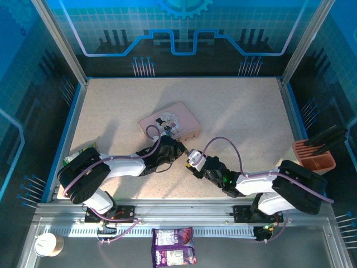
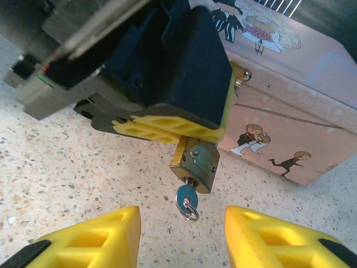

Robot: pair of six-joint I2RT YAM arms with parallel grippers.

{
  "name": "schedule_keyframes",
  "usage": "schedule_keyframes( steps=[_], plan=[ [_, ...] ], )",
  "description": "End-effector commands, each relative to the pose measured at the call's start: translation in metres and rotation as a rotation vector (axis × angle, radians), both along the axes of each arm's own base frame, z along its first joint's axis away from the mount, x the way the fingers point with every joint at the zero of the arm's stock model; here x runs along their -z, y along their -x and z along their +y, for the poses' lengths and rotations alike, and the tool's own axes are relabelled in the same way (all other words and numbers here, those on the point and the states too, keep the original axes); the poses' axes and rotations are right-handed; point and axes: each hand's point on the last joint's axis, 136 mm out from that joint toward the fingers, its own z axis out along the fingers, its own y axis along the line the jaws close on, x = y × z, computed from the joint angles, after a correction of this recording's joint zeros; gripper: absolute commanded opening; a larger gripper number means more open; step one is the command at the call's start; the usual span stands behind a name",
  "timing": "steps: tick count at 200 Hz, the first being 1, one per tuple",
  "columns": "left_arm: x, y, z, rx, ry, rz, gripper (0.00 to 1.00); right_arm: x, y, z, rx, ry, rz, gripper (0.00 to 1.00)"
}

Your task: Unlock the padlock with the key

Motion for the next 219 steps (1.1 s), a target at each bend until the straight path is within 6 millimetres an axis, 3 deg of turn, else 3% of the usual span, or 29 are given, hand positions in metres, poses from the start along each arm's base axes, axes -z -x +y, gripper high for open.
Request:
schedule_keyframes(
  steps=[1, 86, 158, 219],
  plan=[
    [-0.047, -0.003, -0.017, 0.036, 0.104, -0.108, 0.00, -0.021, -0.009, 0.013, 0.012, -0.060, -0.073, 0.44],
    [-0.048, 0.000, -0.018, 0.036, 0.111, -0.111, 0.00, -0.013, -0.024, 0.016, 0.074, -0.050, -0.094, 0.33],
    [-0.047, 0.001, -0.016, 0.028, 0.104, -0.113, 0.00, -0.009, -0.028, 0.009, 0.130, -0.079, -0.075, 0.14],
    [-0.048, 0.001, -0.019, 0.032, 0.107, -0.120, 0.00, -0.012, -0.030, 0.005, 0.178, -0.275, 0.117, 0.00]
  ],
)
